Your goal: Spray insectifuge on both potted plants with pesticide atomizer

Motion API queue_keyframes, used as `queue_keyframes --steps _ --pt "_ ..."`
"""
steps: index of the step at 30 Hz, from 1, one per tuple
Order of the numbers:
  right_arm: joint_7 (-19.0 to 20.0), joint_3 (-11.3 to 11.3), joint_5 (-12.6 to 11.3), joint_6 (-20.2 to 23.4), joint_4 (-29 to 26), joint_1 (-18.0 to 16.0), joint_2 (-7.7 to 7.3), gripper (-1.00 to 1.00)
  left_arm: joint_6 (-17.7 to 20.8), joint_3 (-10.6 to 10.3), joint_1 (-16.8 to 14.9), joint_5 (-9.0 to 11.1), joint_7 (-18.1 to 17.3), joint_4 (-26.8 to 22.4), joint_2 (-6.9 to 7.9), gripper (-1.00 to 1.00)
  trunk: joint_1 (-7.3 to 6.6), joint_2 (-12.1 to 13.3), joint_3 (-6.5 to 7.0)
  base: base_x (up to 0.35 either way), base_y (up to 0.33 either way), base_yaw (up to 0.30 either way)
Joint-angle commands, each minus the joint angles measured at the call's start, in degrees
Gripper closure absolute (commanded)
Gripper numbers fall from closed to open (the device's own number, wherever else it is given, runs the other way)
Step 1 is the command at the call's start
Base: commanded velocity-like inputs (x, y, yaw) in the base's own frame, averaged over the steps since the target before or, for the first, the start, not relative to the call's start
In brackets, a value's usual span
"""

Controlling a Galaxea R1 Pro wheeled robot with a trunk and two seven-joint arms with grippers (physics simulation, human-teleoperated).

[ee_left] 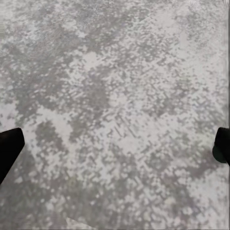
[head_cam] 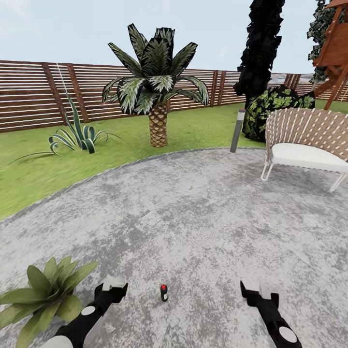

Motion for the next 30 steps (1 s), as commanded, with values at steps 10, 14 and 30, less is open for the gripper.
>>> queue_keyframes --steps 10,14,30 --pt "0.2 0.1 0.1 0.5 0.6 -1.4 -0.28 -1.0 0.1 -0.4 -0.7 -0.2 -4.4 0.0 0.29 -1.0 -0.01 0.0 -0.05 0.0 0.0 -0.02" --pt "0.2 0.1 0.1 0.6 0.7 -1.4 -0.26 -1.0 -0.1 -0.6 -0.5 -1.1 -4.6 0.0 0.32 -1.0 -0.01 0.0 -0.05 0.0 0.0 -0.195" --pt "0.2 0.2 0.0 0.6 4.0 -1.4 0.12 -1.0 0.0 -0.4 -0.5 -3.1 -4.6 0.0 0.33 -1.0 1.53 -2.8 -1.31 0.0 0.0 -0.273"
